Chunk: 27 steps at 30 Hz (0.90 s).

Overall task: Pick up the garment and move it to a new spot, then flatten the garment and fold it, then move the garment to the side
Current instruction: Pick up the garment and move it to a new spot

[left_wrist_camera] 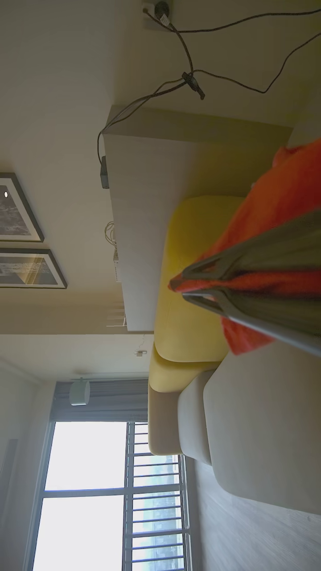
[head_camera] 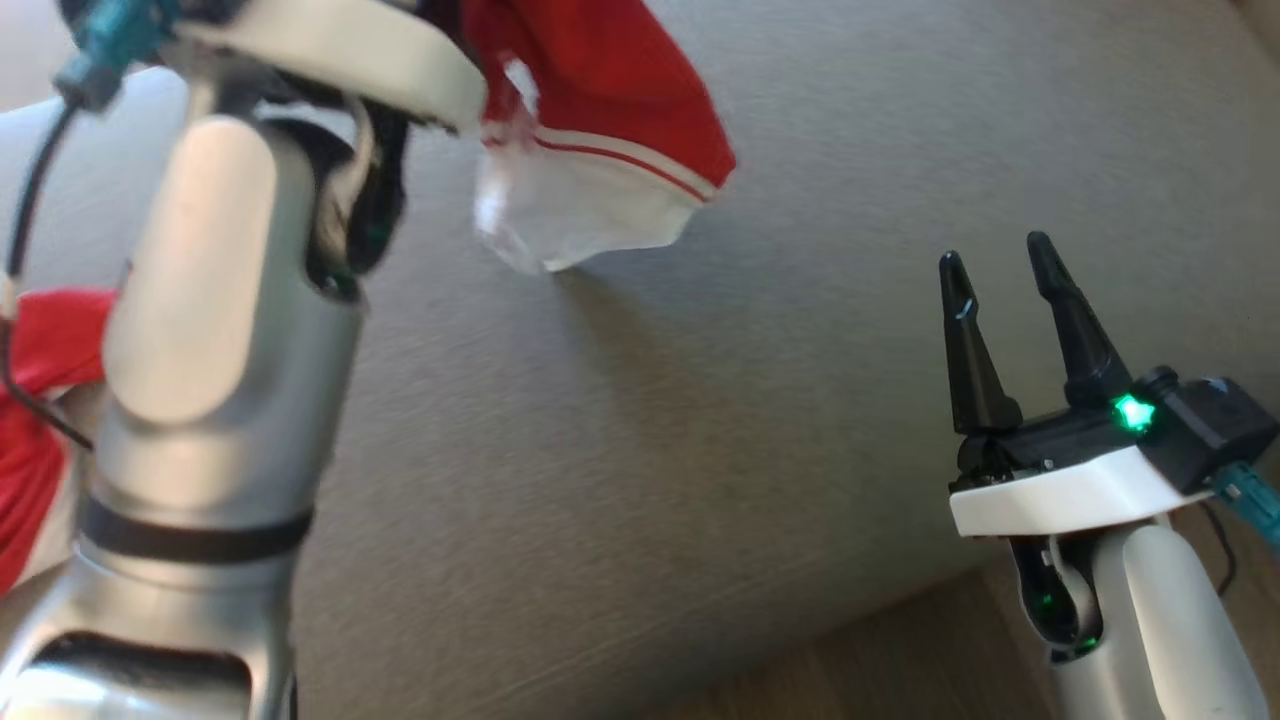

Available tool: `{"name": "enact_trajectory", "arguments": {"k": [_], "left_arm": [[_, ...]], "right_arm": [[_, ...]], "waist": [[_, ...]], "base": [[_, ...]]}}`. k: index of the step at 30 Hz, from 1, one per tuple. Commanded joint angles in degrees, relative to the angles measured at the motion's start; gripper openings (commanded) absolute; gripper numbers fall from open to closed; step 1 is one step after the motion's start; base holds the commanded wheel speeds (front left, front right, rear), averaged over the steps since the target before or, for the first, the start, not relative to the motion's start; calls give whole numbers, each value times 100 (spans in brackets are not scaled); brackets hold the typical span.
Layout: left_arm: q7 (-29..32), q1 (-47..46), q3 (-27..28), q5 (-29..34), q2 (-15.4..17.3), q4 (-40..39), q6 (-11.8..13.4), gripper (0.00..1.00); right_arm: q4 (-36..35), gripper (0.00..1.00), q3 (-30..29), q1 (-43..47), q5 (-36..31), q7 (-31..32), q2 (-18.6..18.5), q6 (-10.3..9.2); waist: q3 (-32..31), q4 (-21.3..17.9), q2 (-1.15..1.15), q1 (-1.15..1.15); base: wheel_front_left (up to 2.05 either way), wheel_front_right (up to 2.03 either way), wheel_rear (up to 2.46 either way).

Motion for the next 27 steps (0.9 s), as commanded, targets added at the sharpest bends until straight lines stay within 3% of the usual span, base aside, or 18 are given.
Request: {"name": "enact_trajectory", "arguments": {"k": [1,5,11,16,17,18,19,27], "left_arm": [[-53,-396,244,55,209,-115,33,0],[-162,-628,172,97,203,236,-6,0],[-376,-466,-436,120,-24,795,-161,0],[-686,-526,-901,-64,-128,1922,-321,0],[-741,-565,-955,-100,-135,2153,-314,32],[-792,-606,-1017,-139,-141,2354,-316,71],[-837,-644,-1072,-214,-144,2515,-319,100],[-1081,-840,-1679,-870,-150,2836,-190,100]], "right_arm": [[-228,100,138,-199,53,-37,0,-1],[-294,100,86,-129,148,-37,0,-1],[-326,100,148,-89,229,-37,0,-1],[-327,100,267,-189,298,-37,0,-1],[-327,100,309,-211,316,-37,0,-1],[-333,100,339,-223,334,-37,0,-1],[-341,100,364,-227,351,-37,0,-1],[-284,100,273,-190,319,-37,0,-1]], "waist": [[99,-432,0,0],[148,-719,0,0],[268,-904,0,0],[390,-1000,0,0],[409,-1025,0,0],[422,-1040,0,0],[433,-1052,0,0],[345,-844,0,0]], "base": [[0,0,0],[0,0,0],[0,0,0],[0,0,0],[0,0,0],[0,0,0],[0,0,0],[0,0,0]]}}
